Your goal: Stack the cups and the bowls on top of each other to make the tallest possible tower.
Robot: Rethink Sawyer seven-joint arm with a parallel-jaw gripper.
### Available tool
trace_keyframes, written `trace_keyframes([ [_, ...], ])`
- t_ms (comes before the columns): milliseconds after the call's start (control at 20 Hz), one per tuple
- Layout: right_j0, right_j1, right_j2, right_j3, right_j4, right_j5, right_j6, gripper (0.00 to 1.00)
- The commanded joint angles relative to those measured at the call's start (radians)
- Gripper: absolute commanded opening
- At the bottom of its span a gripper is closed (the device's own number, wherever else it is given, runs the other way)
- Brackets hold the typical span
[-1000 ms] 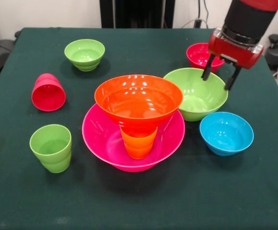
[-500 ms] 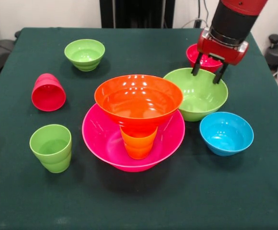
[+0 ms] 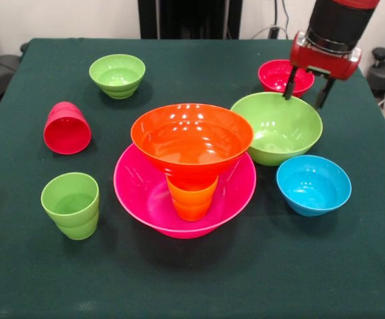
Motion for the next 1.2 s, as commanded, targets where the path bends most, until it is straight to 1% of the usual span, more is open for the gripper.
trace_keyframes([
  [50,-0.061,-0.039,0.187,0.072,-0.102,0.056,-0.301,1.0],
  [200,-0.095,-0.044,0.222,0.097,-0.104,0.038,-0.288,1.0],
  [350,-0.099,-0.048,0.228,0.094,-0.138,0.03,-0.291,1.0],
  [550,-0.114,-0.072,0.265,0.096,-0.215,0.062,-0.396,1.0],
  [700,-0.119,-0.121,0.277,0.137,-0.226,0.077,-0.405,1.0],
  [850,-0.125,-0.139,0.292,0.147,-0.244,0.09,-0.395,1.0],
  [1050,-0.127,-0.137,0.295,0.137,-0.237,0.111,-0.371,1.0],
  [1200,-0.106,-0.13,0.268,0.111,-0.255,0.121,-0.353,1.0],
])
